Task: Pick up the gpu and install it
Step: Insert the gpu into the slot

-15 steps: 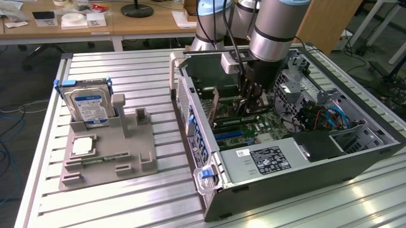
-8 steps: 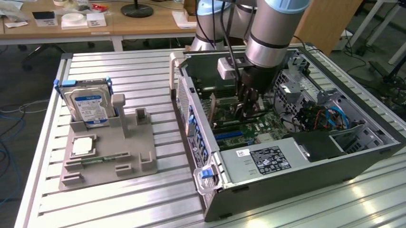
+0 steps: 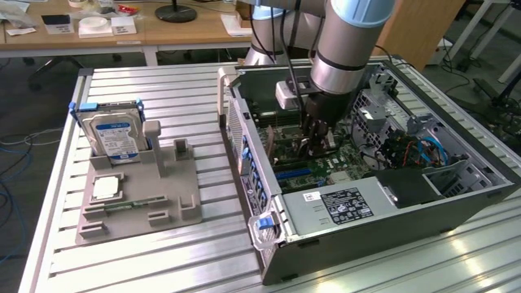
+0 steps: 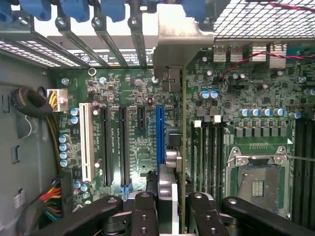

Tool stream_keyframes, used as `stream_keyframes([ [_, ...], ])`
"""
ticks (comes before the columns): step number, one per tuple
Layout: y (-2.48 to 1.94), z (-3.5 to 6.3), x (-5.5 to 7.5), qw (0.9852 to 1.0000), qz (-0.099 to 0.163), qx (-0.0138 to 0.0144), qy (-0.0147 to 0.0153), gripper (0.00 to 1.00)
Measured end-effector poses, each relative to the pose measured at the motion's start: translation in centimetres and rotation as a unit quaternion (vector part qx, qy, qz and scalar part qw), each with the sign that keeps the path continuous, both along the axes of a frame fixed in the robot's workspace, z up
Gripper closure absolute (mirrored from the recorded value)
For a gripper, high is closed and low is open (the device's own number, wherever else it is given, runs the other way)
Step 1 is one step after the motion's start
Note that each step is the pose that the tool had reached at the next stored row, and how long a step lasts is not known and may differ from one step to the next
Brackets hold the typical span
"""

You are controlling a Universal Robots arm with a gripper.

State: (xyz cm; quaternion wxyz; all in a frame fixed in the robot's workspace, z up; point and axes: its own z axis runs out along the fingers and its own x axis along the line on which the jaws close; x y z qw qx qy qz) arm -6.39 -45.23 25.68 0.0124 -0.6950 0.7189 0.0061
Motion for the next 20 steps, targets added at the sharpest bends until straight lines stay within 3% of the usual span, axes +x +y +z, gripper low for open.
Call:
stream_keyframes([
  [6,-0.61,-0.24,-0.1,1.0,0.0,0.0001,0.0,0.72],
  [20,-1.0,-1.05,-0.41,1.0,0.0,0.0001,0.0,0.72],
])
